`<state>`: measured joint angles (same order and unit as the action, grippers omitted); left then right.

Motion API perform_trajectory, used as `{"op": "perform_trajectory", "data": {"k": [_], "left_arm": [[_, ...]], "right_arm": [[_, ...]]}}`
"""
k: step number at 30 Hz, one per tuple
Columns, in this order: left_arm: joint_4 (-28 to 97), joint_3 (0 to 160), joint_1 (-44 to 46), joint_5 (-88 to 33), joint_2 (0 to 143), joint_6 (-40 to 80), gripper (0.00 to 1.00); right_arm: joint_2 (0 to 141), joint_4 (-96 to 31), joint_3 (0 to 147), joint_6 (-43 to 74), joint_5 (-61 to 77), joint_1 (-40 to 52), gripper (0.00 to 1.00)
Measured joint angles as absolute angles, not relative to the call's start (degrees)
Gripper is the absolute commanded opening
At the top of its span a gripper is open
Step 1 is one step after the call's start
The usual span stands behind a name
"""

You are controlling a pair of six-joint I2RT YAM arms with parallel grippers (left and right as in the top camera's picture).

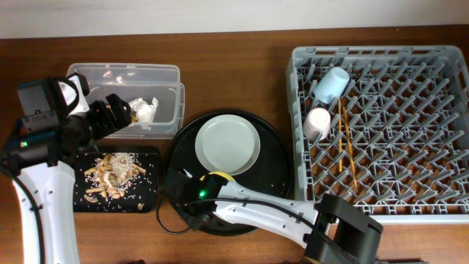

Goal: Sort waste into correct bins and load items into the dishwasher rack
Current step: 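Reach the right gripper to the yellow bowl rim and grasp it, then carry the yellow bowl into the rack's back right corner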

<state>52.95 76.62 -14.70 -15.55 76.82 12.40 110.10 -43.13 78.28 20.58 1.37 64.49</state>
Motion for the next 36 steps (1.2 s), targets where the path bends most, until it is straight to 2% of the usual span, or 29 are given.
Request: {"op": "perform_trajectory", "data": {"k": [7, 9, 18, 19, 20, 27, 32, 34, 36], "left_arm": [[52.95, 76.62, -14.70, -15.55, 76.82, 12.40, 0.99], [52.95, 76.62, -14.70, -15.55, 76.82, 12.40, 0.99], [52.95, 76.62, -14.70, -15.55, 76.82, 12.40, 0.99], [52.95, 76.62, -14.70, -15.55, 76.82, 12.40, 0.99], [52.95, 76.62, -14.70, -15.55, 76.82, 12.40, 0.99], [52.95, 76.62, -14.70, -15.55, 76.82, 12.40, 0.99], [52.97, 76.62, -14.70, -15.57, 76.82, 12.43, 0.99], [52.93, 76.62, -14.70, -15.55, 76.82, 12.40, 0.99], [52.93, 76.62, -14.70, -15.55, 76.82, 12.40, 0.99]], "right_arm": [[110.10, -44.16, 76.88, 20.58, 0.21, 64.49, 0.27], [110.10, -44.12, 76.49, 20.56, 0.19, 64.49, 0.14], [110.10, -44.80, 76.42, 20.53, 0.01, 64.51, 0.15], [110.10, -44.97, 76.42, 20.56, 0.01, 64.51, 0.14], [110.10, -45.08, 76.42, 20.58, 0.01, 64.51, 0.05], [110.10, -49.41, 79.79, 18.52, 1.41, 63.64, 0.04], [106.45, -66.72, 99.90, 11.29, 4.16, 57.76, 0.04], [101.30, -69.23, 104.20, 8.21, 4.80, 50.57, 0.04], [96.38, -69.36, 104.73, 4.56, 10.11, 39.42, 0.04]]}}
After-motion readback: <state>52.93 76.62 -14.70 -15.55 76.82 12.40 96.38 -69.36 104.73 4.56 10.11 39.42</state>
